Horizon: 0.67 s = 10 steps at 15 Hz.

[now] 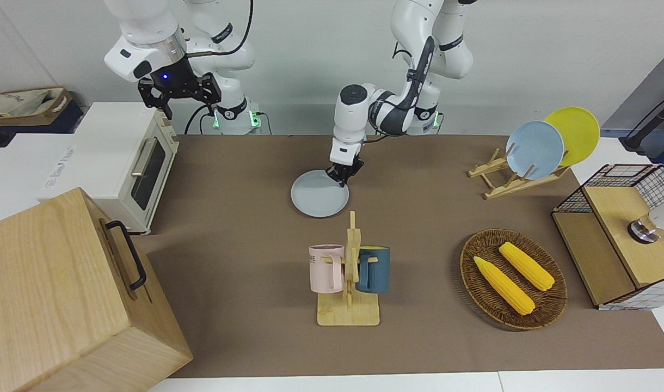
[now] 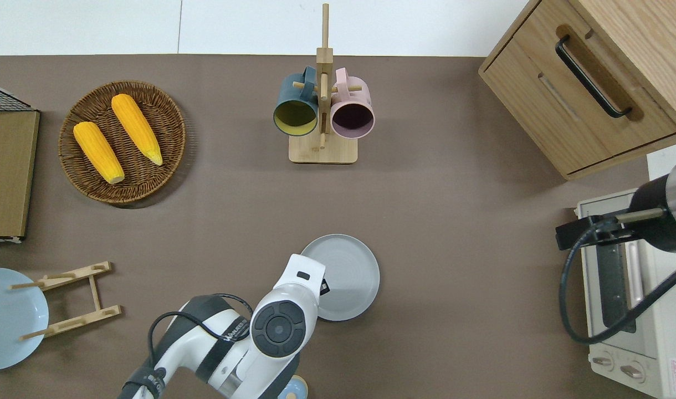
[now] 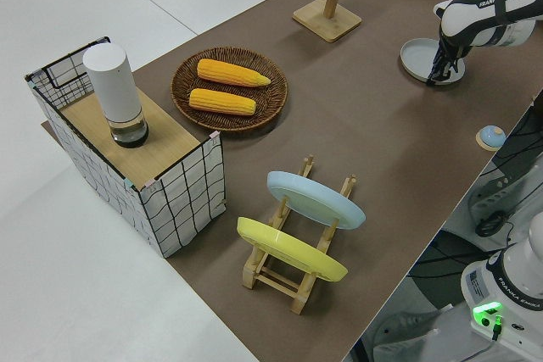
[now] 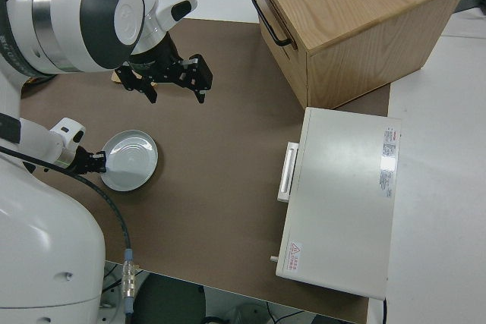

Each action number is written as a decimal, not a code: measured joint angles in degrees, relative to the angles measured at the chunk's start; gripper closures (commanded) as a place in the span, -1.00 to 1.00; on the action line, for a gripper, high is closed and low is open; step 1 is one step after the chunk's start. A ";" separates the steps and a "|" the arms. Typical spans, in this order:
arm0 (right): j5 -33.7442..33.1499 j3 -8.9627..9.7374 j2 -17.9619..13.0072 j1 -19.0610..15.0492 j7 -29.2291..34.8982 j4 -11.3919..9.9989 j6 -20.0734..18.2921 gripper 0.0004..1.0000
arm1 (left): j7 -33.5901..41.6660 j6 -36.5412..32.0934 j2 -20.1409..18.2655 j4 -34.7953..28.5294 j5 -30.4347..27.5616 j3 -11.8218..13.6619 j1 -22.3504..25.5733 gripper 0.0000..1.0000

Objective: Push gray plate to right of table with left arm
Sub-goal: 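Push the gray plate with the left gripper across the table toward the toaster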

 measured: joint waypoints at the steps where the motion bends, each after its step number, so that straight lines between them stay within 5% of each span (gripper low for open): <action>1: 0.00 0.00 0.00 0.00 0.00 0.00 0.00 -0.97 | -1.53 0.00 1.05 1.30 0.00 -0.72 -0.03 1.00; 8: 0.00 0.00 0.00 0.00 0.00 0.00 0.00 -0.97 | -10.35 -0.02 7.81 10.22 0.18 -1.86 -4.47 1.00; 9: 0.00 0.00 0.00 0.00 0.00 0.00 0.00 -0.97 | -10.53 -0.06 8.17 10.71 0.46 -1.89 -4.58 0.85; 10: 0.00 0.00 0.00 0.00 0.00 0.00 0.00 -0.97 | -10.54 -0.11 8.31 10.90 0.62 -1.89 -4.58 0.37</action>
